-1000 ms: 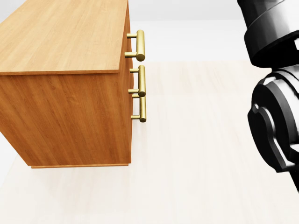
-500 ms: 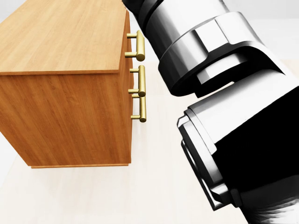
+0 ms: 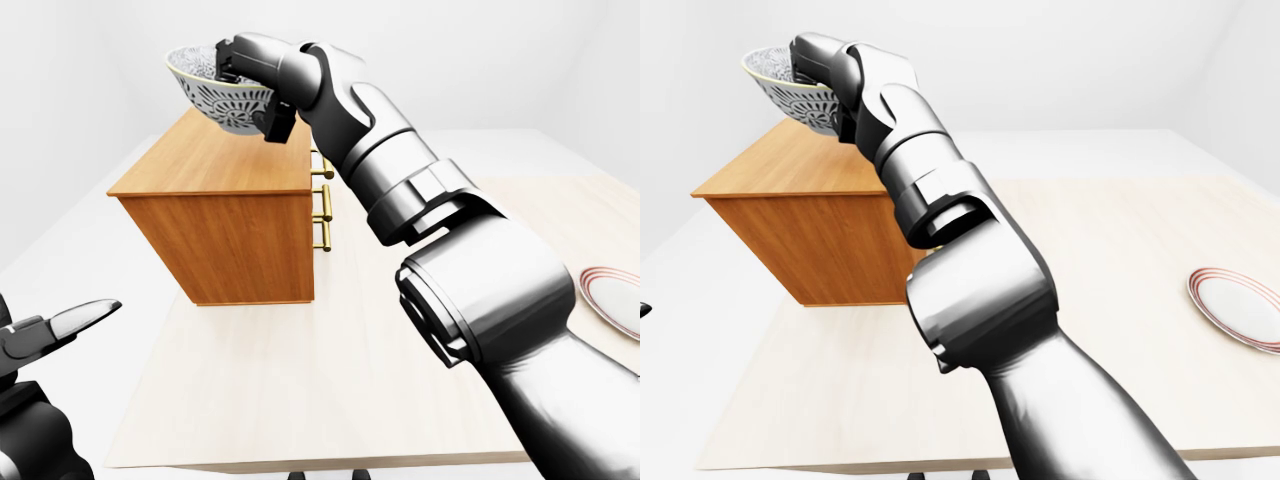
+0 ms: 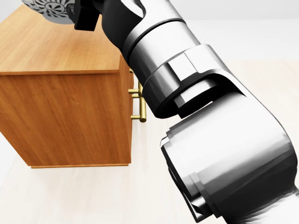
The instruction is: Put the bowl on top of the cabinet.
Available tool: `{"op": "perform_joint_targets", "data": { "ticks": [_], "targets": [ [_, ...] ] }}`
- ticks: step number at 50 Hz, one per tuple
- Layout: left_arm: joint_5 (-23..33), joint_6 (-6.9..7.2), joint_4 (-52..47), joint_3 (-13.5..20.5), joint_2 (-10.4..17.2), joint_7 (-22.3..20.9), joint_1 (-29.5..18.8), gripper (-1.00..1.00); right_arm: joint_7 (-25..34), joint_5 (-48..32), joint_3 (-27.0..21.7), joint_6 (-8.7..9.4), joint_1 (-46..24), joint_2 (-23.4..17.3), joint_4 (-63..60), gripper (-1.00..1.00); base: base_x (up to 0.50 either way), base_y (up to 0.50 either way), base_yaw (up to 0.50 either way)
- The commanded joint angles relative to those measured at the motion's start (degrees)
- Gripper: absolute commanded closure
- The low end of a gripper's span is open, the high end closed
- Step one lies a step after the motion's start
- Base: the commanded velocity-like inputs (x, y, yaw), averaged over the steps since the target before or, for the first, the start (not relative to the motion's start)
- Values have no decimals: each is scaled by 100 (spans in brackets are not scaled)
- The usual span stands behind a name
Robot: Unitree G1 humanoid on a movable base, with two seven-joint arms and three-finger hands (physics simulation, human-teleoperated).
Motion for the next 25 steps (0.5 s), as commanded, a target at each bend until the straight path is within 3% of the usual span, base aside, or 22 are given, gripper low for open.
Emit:
{"op": "perform_joint_targets", "data": {
  "ticks": [1,25],
  "targets": [
    [-5,0,8,-9,2,-1,6,-100,-98,-353,-36,0,192,47,-49,100,0,0,0],
    [19,0,-12,-21,-22,-25,33,-100,-55,-427,-6,0,578,80,-47,100,0,0,0]
  ]
}}
